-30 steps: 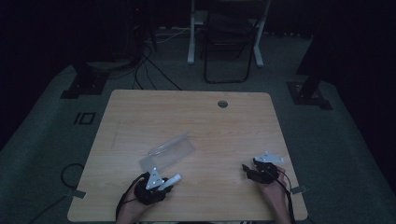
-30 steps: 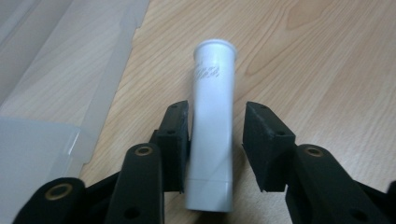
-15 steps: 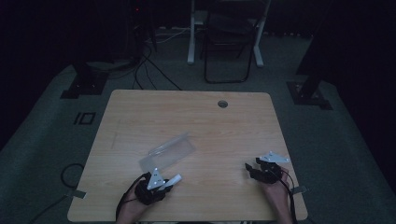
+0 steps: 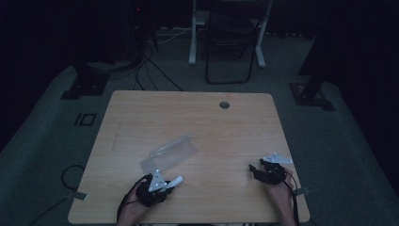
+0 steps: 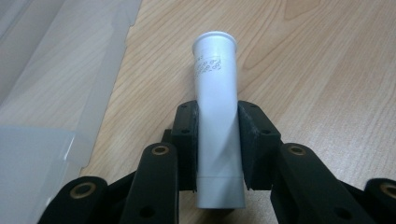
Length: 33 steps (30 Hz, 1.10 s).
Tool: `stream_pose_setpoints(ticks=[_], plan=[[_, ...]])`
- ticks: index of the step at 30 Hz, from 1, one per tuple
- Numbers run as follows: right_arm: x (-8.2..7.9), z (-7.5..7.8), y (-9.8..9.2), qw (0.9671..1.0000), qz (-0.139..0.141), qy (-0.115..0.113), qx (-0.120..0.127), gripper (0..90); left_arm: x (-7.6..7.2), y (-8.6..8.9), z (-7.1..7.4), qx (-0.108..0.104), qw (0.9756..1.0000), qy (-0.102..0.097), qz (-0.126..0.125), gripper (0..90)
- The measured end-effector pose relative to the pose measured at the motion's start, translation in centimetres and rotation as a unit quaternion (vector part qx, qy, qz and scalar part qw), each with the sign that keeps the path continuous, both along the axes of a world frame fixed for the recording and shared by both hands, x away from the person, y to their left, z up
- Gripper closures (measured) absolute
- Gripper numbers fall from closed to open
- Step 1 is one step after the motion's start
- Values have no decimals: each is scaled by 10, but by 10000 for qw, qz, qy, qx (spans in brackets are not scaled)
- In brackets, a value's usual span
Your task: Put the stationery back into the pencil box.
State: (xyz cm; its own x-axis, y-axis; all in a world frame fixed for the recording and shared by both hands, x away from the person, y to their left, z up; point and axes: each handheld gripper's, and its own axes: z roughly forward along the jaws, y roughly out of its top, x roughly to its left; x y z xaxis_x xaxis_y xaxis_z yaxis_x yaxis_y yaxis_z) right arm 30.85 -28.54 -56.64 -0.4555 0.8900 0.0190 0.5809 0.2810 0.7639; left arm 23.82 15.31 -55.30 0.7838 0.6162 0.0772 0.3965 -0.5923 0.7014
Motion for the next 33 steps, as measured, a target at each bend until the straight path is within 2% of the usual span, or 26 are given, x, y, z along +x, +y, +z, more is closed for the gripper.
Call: stream_pose_setpoints(ticks=[20, 33], plan=[[1, -1, 2, 10000, 1, 18, -15, 386, 1, 1, 20, -237, 9993, -266, -93, 706], [3, -1, 1, 9999, -64, 26, -84, 332, 7, 3, 34, -251, 9987, -436, -111, 706]])
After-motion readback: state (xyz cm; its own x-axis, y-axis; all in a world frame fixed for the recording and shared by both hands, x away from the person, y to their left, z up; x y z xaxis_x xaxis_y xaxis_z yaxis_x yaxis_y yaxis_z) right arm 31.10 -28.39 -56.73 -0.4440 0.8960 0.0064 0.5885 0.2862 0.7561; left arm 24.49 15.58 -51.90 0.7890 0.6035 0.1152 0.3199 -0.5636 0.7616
